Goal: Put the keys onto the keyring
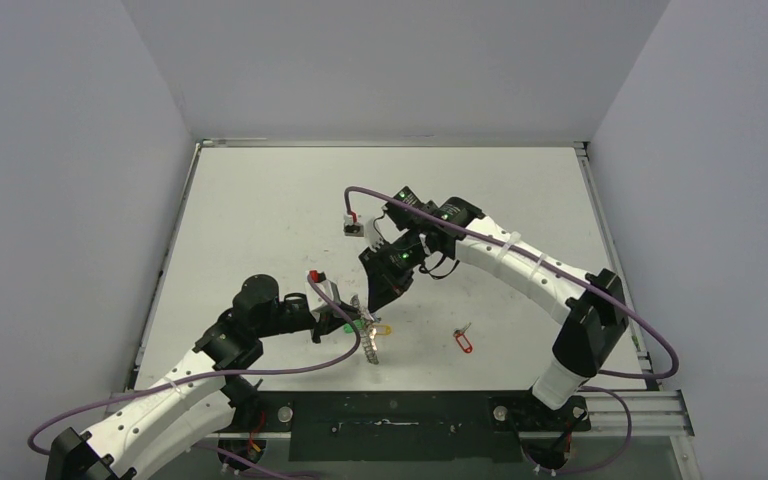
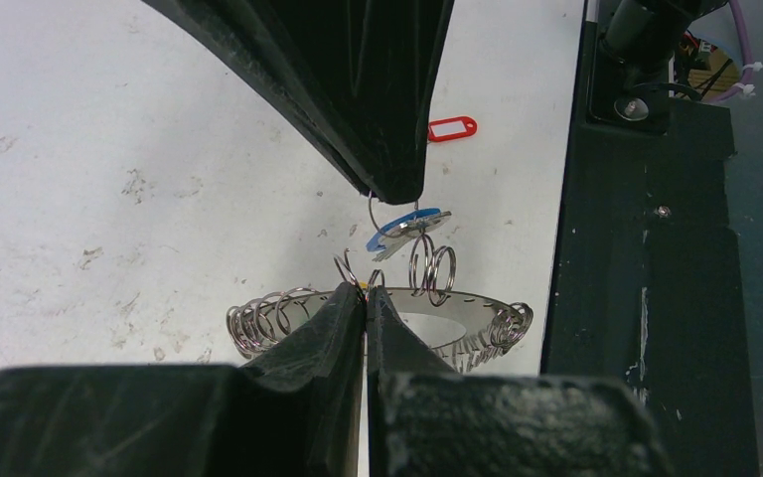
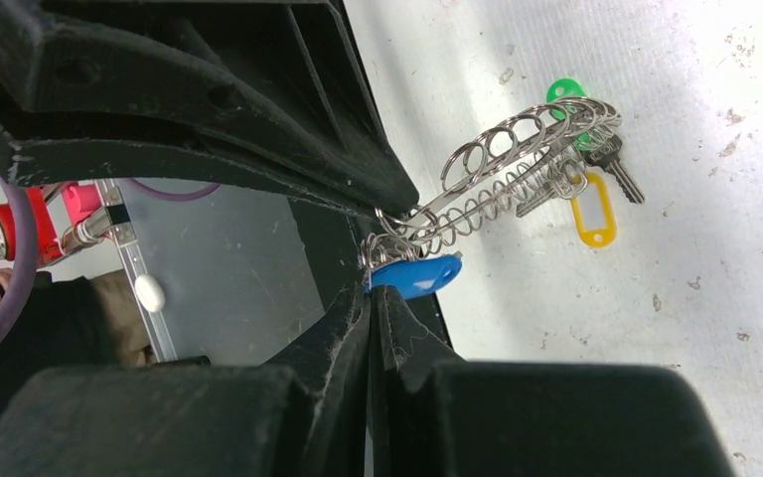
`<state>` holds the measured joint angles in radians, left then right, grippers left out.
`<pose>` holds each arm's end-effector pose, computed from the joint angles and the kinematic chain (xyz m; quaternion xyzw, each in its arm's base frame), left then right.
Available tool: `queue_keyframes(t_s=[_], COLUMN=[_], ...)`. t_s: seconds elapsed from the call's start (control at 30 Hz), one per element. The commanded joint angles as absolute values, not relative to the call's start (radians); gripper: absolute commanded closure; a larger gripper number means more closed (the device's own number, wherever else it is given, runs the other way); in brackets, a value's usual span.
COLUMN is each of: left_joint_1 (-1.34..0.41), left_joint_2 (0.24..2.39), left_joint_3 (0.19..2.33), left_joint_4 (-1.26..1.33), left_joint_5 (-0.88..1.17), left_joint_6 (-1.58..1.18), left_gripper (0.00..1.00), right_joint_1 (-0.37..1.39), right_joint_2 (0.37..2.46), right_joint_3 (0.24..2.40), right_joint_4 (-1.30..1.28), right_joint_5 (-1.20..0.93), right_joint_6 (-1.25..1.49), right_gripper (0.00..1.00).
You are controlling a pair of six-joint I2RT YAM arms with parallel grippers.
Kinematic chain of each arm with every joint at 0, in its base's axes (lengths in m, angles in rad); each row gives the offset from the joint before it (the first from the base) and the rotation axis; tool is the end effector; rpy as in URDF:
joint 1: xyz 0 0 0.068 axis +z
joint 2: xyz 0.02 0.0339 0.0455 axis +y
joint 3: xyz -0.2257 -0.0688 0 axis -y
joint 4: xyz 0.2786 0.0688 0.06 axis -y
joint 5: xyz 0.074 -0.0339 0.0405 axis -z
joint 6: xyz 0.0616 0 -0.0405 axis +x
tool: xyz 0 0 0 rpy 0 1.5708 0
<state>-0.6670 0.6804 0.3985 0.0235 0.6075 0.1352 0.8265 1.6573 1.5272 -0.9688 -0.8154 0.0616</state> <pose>0.1741 -0.1818 0.2038 0.4632 0.6248 -0.3816 0.4994 0.2220 0.3072 0.2582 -0.4191 0.7935 0.4403 0.0282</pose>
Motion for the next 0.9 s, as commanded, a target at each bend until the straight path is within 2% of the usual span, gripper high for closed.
queue_keyframes(t_s=[0.0, 0.47, 0.87], left_joint_1=[-0.673, -0.673, -0.673], left_joint_2=[0.678, 0.682, 0.686], left_joint_3=[0.419, 0.419, 0.422], left_joint_4=[0.095, 0.098, 0.101], left_joint_5=[0.638, 0.646, 0.646], left_joint_6=[0.135, 0.128, 0.13], left_gripper=[1.0, 1.0, 1.0], right_joint_1=[0.835, 0.836, 0.834], right_joint_2=[1.674, 1.707, 1.712], right_joint_3=[1.575, 1.58, 1.535], right_joint_4=[-0.941, -0.924, -0.91], right_joint_5=[-0.811, -0.735, -0.753], right_joint_6=[0.065, 0.09, 0.087], right_gripper=[1.0, 1.0, 1.0])
